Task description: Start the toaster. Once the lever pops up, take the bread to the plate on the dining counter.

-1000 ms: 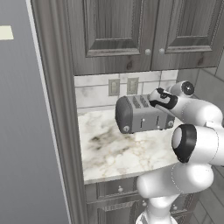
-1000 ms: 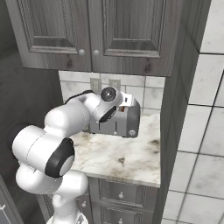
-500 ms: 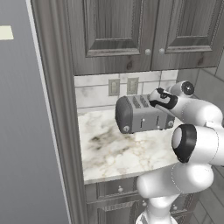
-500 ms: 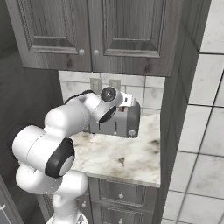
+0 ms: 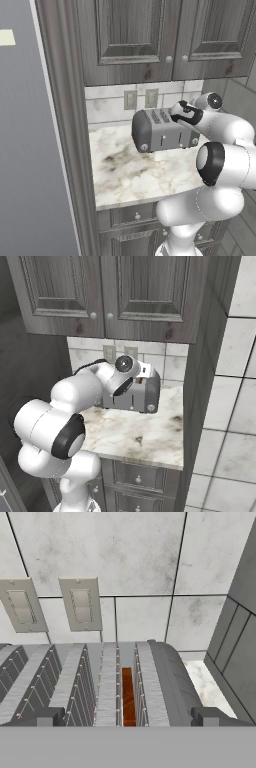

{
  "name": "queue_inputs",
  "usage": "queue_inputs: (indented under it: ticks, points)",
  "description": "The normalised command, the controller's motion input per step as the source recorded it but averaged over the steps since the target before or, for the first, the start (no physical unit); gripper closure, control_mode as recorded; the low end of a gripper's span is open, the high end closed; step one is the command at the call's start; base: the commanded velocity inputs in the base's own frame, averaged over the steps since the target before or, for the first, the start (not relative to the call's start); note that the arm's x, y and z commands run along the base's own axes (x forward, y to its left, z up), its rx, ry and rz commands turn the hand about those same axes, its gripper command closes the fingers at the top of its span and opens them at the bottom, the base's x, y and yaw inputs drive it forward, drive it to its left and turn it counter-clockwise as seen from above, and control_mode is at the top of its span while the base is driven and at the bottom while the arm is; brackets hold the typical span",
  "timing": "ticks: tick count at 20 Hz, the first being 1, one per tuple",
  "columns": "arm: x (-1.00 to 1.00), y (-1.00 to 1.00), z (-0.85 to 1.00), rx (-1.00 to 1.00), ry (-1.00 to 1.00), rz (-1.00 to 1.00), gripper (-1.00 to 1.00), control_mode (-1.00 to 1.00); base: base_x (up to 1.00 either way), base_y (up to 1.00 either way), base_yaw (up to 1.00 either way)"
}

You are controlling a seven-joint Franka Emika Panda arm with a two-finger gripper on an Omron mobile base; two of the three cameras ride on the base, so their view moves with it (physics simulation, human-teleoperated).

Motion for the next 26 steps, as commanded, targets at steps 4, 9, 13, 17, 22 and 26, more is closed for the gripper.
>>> queue_inputs:
  ticks: [4,9,13,17,22,26]
  points:
    - [0.00,0.00,0.00,0.00,0.00,0.00,-1.00,-1.00,0.00,0.00,0.00]
    - [0.00,0.00,0.00,0.00,0.00,0.00,-1.00,-1.00,0.00,0.00,0.00]
    - [0.00,0.00,0.00,0.00,0.00,0.00,-1.00,-1.00,0.00,0.00,0.00]
    - [0.00,0.00,0.00,0.00,0.00,0.00,-1.00,-1.00,0.00,0.00,0.00]
    - [0.00,0.00,0.00,0.00,0.00,0.00,-1.00,-1.00,0.00,0.00,0.00]
    - [0.00,0.00,0.00,0.00,0.00,0.00,-1.00,-1.00,0.00,0.00,0.00]
